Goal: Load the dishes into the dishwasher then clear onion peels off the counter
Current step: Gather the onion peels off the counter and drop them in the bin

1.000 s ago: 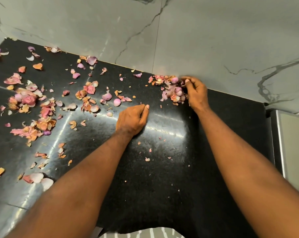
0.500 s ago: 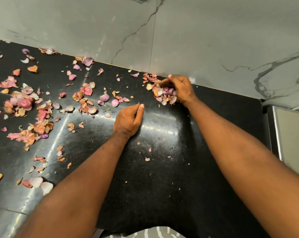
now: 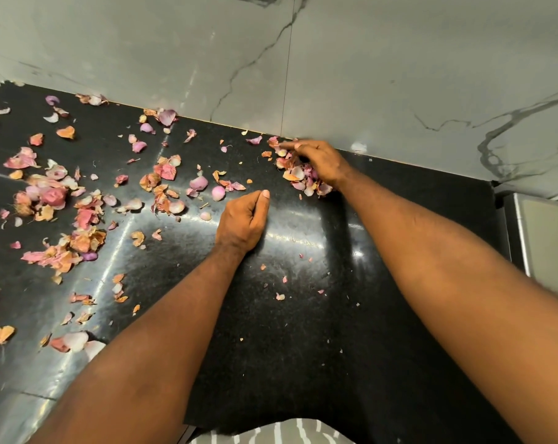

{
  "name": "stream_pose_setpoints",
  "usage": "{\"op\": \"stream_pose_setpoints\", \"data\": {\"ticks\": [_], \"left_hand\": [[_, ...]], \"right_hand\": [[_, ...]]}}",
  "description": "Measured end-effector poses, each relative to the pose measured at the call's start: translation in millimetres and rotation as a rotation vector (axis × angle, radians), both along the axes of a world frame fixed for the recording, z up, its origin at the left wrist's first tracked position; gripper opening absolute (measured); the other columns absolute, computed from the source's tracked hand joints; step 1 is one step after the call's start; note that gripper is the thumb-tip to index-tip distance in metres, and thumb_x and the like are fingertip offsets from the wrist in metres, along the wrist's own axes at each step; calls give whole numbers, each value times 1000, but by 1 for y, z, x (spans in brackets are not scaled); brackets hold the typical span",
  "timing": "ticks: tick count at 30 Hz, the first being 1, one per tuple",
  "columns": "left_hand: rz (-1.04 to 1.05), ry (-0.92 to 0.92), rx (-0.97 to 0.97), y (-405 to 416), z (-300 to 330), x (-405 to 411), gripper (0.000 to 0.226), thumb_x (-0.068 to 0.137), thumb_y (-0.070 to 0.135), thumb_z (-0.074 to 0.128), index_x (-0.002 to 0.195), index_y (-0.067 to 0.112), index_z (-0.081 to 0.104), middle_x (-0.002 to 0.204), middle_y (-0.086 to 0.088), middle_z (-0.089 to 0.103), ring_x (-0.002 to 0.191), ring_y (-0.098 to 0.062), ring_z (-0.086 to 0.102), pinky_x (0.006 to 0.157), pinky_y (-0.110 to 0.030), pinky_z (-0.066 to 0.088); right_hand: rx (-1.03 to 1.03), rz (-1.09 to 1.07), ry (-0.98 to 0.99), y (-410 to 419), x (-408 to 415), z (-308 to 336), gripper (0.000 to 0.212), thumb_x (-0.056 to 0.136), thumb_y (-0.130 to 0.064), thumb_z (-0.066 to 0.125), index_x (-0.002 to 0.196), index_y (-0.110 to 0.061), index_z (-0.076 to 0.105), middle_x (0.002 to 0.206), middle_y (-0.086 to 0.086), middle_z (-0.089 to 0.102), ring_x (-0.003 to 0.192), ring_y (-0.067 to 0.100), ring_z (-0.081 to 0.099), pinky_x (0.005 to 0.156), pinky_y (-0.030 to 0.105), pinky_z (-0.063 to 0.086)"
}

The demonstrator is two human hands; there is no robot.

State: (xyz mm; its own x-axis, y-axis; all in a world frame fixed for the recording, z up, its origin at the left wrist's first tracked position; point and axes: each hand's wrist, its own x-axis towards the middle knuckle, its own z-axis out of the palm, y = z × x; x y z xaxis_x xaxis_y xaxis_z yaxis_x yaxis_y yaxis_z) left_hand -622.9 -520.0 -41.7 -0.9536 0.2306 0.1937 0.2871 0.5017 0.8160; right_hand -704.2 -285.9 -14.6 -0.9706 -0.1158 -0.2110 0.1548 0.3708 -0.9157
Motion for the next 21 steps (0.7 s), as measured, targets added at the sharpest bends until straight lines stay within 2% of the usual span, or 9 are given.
{"op": "stream_pose_setpoints", "data": {"ticks": [3, 5, 8, 10, 13, 16, 18, 19, 21], "left_hand": [[-9, 1, 26, 0, 0, 1, 48, 109, 36, 44, 66, 16, 35, 56, 6, 32, 52, -13, 31, 51, -37, 30], [-11, 3, 32, 0, 1, 1, 48, 109, 34, 44, 66, 16, 35, 56, 6, 32, 52, -12, 30, 51, -36, 29], [-10, -5, 39, -1, 1, 0, 48, 109, 33, 44, 66, 15, 35, 56, 6, 32, 52, -11, 30, 50, -37, 29], [-13, -7, 50, -1, 1, 0, 47, 109, 31, 45, 66, 15, 35, 56, 5, 32, 52, -10, 30, 50, -38, 29], [-18, -5, 52, -1, 1, 0, 47, 109, 29, 46, 65, 18, 35, 57, 8, 32, 52, -9, 30, 50, -33, 28], [-19, -9, 55, -1, 1, 0, 47, 109, 29, 46, 65, 20, 34, 56, 8, 31, 52, -9, 30, 51, -31, 27], [-22, -11, 65, -1, 0, 0, 46, 109, 28, 46, 65, 20, 34, 57, 8, 31, 52, -8, 30, 51, -31, 28], [-22, -13, 70, -1, 0, 0, 46, 109, 28, 46, 65, 20, 35, 57, 8, 31, 52, -8, 30, 51, -30, 27], [-24, -17, 76, -1, 1, 0, 47, 109, 30, 46, 65, 19, 35, 57, 8, 32, 52, -8, 30, 50, -31, 28]], "right_hand": [[-205, -122, -8, 0, -5, 6, 41, 109, -18, 43, 112, 8, 73, 108, 16, 78, 105, 24, 76, 93, 28, 58], [-194, -158, 22, -1, -10, 4, 41, 107, -25, 45, 116, 1, 75, 116, 13, 77, 114, 25, 72, 103, 37, 55], [56, 39, -17, -8, -11, 0, 40, 106, -31, 43, 132, -21, 71, 141, 0, 66, 134, 12, 57, 116, 32, 41], [10, 64, -26, -13, -12, 2, 41, 107, -28, 42, 129, -13, 72, 135, 6, 70, 128, 16, 63, 112, 32, 46], [-188, -85, 3, -17, -19, 7, 39, 106, -18, 43, 117, 5, 73, 114, 16, 77, 109, 25, 74, 98, 33, 57], [0, 6, 32, -23, -27, 5, 39, 103, -27, 47, 127, -13, 73, 138, 2, 68, 130, 12, 61, 114, 32, 45], [122, 138, -9, -27, -27, 3, 38, 106, -28, 46, 134, -19, 70, 149, 0, 59, 138, 12, 51, 117, 29, 37], [127, 147, -19, -28, -26, 5, 37, 107, -29, 46, 132, -17, 71, 146, 2, 62, 136, 13, 54, 114, 29, 38], [-34, 42, -26, -29, -26, 7, 39, 108, -27, 45, 119, -4, 75, 121, 13, 75, 115, 20, 71, 102, 32, 50]]}}
